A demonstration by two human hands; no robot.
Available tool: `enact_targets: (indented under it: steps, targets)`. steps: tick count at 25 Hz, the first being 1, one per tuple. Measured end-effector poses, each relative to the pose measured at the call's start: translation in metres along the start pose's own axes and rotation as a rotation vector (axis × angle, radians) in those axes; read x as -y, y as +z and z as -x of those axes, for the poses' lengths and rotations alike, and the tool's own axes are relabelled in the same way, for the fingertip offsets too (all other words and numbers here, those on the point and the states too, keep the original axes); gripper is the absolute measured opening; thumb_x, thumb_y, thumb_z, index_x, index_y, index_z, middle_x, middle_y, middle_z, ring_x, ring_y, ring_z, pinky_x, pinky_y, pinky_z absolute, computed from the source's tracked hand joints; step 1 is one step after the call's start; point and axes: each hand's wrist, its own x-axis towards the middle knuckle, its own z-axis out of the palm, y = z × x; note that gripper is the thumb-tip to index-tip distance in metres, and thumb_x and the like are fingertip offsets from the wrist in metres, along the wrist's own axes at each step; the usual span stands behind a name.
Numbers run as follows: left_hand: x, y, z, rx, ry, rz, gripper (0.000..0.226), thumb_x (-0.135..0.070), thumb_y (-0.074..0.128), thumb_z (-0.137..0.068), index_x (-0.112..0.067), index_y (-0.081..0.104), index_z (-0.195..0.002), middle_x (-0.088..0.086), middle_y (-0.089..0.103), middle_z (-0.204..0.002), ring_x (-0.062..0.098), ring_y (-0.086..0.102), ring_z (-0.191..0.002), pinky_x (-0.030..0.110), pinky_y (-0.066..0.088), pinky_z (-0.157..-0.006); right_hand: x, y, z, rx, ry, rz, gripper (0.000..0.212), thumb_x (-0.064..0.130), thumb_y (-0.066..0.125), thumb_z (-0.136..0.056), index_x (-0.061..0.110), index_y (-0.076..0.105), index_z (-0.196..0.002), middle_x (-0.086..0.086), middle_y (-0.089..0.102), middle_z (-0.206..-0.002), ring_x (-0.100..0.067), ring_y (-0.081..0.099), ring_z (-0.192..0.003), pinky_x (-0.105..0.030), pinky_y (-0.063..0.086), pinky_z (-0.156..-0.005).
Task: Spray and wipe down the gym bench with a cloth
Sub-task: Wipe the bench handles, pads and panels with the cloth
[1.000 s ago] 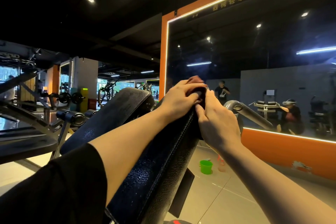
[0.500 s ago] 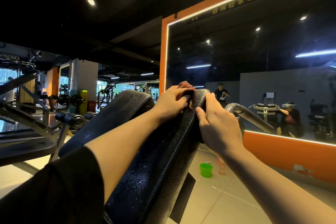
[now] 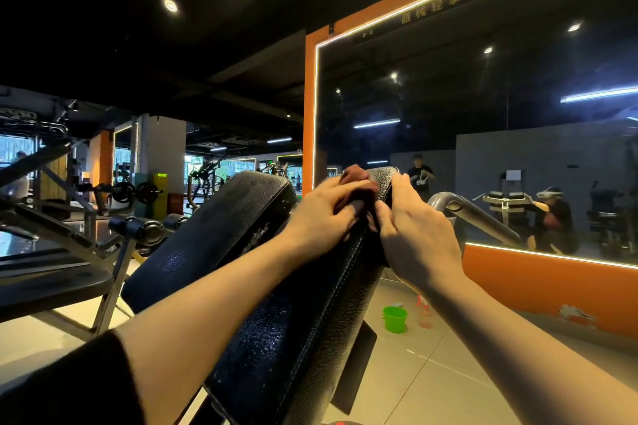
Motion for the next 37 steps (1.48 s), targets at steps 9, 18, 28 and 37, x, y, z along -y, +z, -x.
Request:
enact_targets:
  steps: [9,18,28,37]
  targets:
    - [0.004,-0.001,0.024,-0.054,-0.134,-0.001,0.041,-0.01,0.052,-0.096,-0.025,0.056,-0.134,-0.001,0.048,-0.141,0.014,0.042,-0.131,0.026,0.03,-0.111,0.004,-0.002,0.002,0.006,0.012,0.016,0.049,0.033,0.031,-0.103,0.014,0.026,-0.148,-0.01,0.044,-0.146,-0.03,0.052,-0.123,-0.037,0.042,-0.094]
    - [-0.011,-0.003,0.041,-0.116,-0.268,-0.059,0.04,-0.012,0.049,-0.098,-0.025,0.052,-0.136,0.004,0.047,-0.141,0.02,0.042,-0.13,0.03,0.032,-0.11,0.012,-0.001,0.016,0.022,0.072,-0.05,0.044,0.032,0.039,-0.102,0.011,0.036,-0.141,-0.013,0.049,-0.14,-0.033,0.05,-0.124,-0.039,0.041,-0.093]
    - [0.01,-0.026,0.11,-0.118,-0.218,0.062,0.047,-0.001,0.055,-0.093,-0.029,0.056,-0.13,-0.005,0.051,-0.138,0.007,0.043,-0.13,0.016,0.027,-0.108,0.058,0.052,0.078,-0.192,-0.125,-0.376,0.06,0.013,0.038,-0.092,0.013,0.025,-0.15,-0.003,0.02,-0.158,-0.014,0.017,-0.147,-0.046,0.017,-0.119]
    - [0.016,-0.022,0.12,-0.147,-0.239,-0.041,0.042,-0.015,0.053,-0.094,-0.025,0.054,-0.134,0.001,0.051,-0.138,0.014,0.045,-0.129,0.025,0.031,-0.111,0.062,0.056,0.083,-0.24,-0.07,-0.303,0.056,0.016,0.037,-0.096,0.007,0.026,-0.15,-0.01,0.012,-0.16,-0.021,0.015,-0.147,-0.033,0.016,-0.119]
